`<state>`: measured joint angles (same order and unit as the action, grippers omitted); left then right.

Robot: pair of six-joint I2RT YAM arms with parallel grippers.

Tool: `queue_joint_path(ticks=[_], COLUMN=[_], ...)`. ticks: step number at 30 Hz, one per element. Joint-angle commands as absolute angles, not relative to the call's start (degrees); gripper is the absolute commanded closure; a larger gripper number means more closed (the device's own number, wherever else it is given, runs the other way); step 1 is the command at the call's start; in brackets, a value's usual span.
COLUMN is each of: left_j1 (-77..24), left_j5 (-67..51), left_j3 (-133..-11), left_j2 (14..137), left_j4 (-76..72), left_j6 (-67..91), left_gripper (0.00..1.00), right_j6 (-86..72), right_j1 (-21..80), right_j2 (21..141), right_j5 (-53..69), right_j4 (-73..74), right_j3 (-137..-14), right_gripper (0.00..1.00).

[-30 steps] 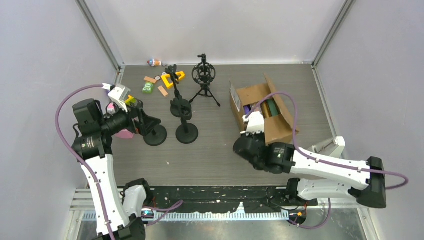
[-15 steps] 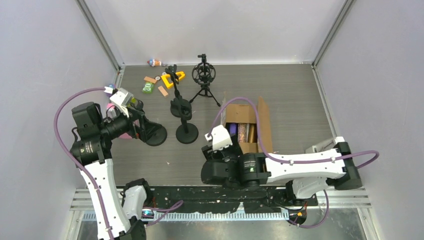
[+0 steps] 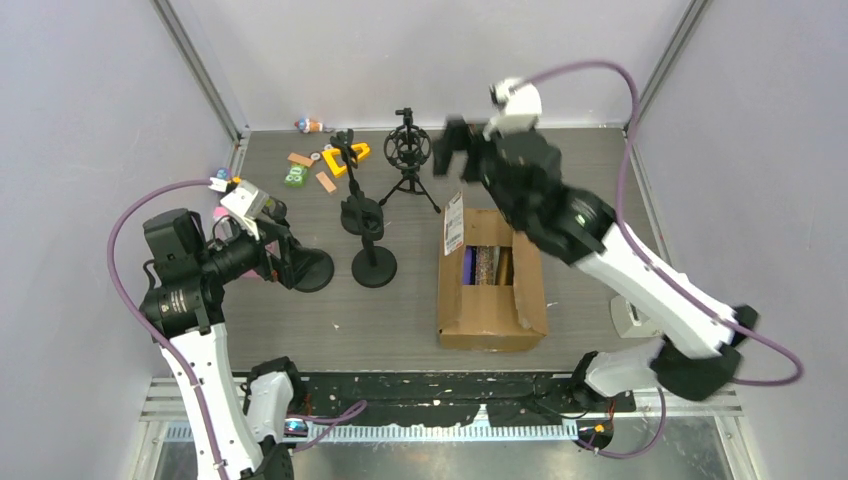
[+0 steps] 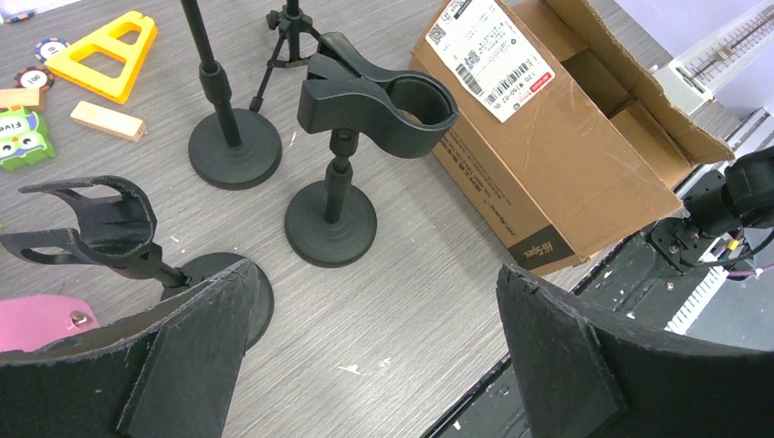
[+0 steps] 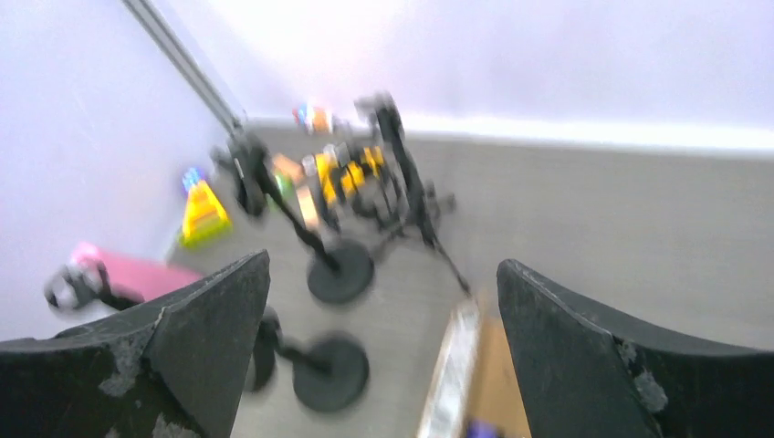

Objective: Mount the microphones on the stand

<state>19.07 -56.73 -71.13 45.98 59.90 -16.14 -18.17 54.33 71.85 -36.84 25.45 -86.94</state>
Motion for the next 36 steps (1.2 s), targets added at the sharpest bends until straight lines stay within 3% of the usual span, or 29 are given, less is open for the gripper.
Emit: queue_joint_path(ticks=[1,6,10,21,36], left_j1=[18.81,18.79,18.81,18.81,18.81], left_j5=[-55.97,-55.32,-54.93,-55.33,-53.89], left_j3=[-72.53,-72.72,-72.79,-71.68,-70.97], left_j2=[44.79,44.39,44.6,44.66,44.48], left_j4=[60.07,60.27,60.15,58.88,58.32], left_j6=[-16.86,-17.21,-17.58,-16.79,-17.58], left_gripper=[0.01,0.01,0.01,0.01,0.01], right_j6=[-10.73,-9.77,-8.3,-8.02,-10.71], right_j1=[48.94,44.9,44.03,41.05,39.26], right_j2=[90.71,106.83,116.59,120.33,124.86], right_j5=[-25.91,-21.95,-21.95,-20.21,-15.74], right_j4=[23.75,32.69,37.68,33.63,32.27], right_j3=[-105.5,-129.04,-140.8,-137.98,-139.08], right_gripper=[0.0,0.0,0.0,0.1,0.37])
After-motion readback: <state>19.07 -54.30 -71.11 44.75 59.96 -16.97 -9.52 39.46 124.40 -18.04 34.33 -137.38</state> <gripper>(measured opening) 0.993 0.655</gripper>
